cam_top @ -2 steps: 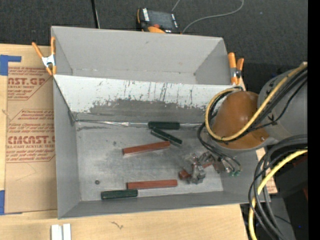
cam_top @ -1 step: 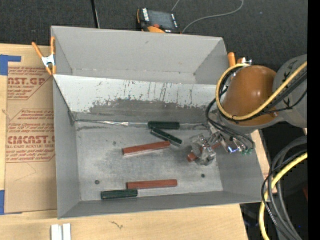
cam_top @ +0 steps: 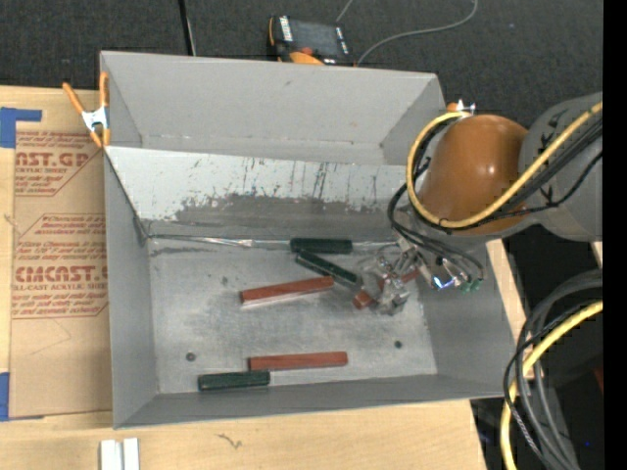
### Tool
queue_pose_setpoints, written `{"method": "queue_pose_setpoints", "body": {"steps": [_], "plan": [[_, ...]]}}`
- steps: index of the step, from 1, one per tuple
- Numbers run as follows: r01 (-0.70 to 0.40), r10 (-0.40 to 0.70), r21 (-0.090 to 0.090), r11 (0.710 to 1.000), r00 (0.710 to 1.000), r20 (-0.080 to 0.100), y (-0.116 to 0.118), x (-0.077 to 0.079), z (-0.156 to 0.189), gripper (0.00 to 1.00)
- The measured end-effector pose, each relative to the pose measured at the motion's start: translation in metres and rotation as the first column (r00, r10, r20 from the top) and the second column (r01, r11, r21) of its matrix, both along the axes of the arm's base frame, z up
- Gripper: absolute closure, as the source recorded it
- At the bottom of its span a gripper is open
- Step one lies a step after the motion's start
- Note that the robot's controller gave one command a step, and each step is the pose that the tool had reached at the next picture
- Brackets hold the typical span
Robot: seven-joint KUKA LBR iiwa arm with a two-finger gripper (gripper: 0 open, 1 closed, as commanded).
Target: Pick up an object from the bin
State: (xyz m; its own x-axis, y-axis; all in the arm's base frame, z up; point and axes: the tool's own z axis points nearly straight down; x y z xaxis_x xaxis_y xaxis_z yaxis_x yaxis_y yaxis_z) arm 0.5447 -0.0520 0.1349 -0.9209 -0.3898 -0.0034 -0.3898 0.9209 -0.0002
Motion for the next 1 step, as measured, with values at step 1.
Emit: {"method": "queue_pose_setpoints", "body": {"steps": [1], "plan": [[-0.376, 0.376, -0.004, 0.927, 0.927, 0.004, -0.0063, 0.009, 0.1268, 1.0]]}}
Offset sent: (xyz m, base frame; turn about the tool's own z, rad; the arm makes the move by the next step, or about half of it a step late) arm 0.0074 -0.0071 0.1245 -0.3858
